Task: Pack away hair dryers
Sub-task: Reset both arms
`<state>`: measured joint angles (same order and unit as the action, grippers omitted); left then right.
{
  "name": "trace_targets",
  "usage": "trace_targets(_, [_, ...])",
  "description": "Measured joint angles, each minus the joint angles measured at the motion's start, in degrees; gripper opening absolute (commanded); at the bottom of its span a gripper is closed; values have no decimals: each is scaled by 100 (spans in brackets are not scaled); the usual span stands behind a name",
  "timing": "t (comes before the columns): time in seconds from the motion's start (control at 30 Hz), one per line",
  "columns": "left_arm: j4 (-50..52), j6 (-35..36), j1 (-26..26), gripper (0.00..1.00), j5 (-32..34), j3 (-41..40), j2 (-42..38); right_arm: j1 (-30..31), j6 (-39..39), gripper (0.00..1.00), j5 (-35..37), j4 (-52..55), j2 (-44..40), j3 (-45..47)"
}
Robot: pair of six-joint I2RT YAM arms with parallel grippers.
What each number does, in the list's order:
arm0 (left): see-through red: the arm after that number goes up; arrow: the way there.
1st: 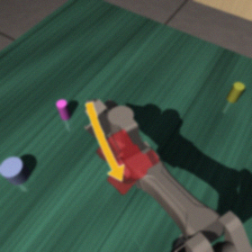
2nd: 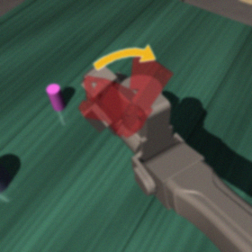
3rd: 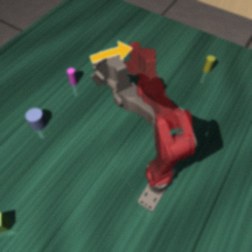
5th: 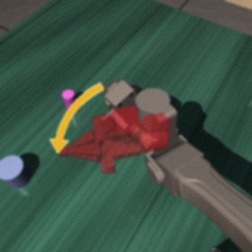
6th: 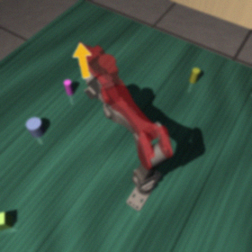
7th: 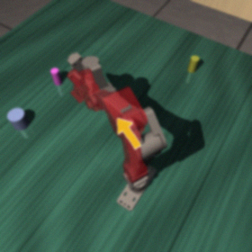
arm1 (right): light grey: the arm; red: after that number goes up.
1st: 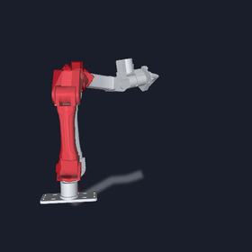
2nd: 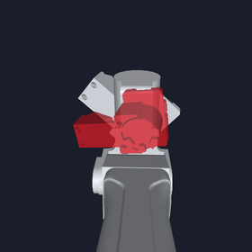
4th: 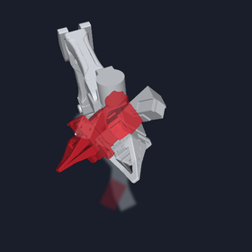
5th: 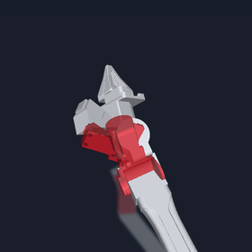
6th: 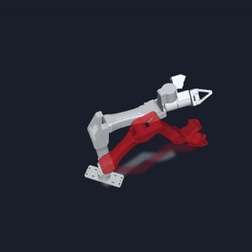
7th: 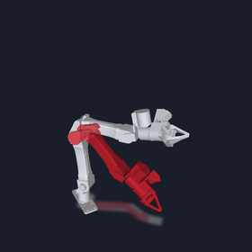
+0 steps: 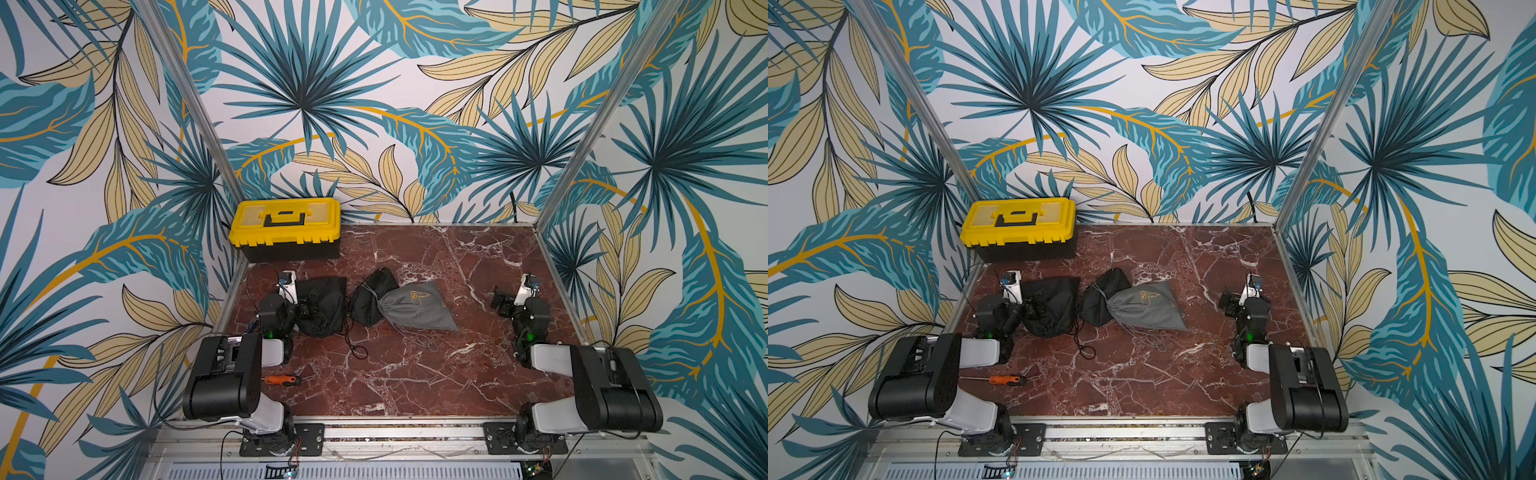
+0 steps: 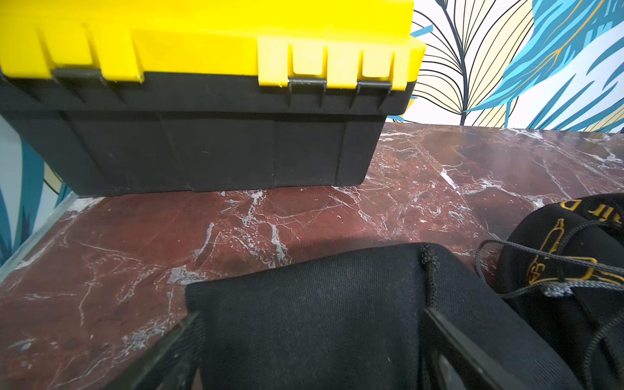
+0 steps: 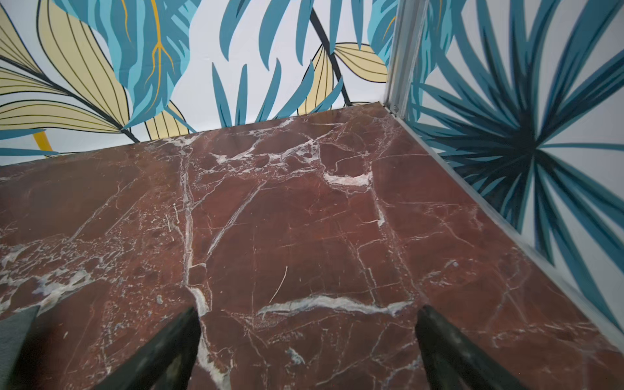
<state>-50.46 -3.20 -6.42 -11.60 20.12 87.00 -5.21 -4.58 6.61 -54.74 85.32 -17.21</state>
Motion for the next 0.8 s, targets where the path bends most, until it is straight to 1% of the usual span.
trace_targets(0.1, [15, 0, 0, 99, -2, 0, 0, -4, -13, 100, -103, -50, 63, 63])
trace_targets(0.33, [20, 0, 0, 99, 0, 2, 0, -2, 57, 100, -516, -90, 66, -214])
trace_targets(0.8, [46, 28, 2, 99, 4, 9, 0, -4, 76, 99, -627, -83, 66, -214])
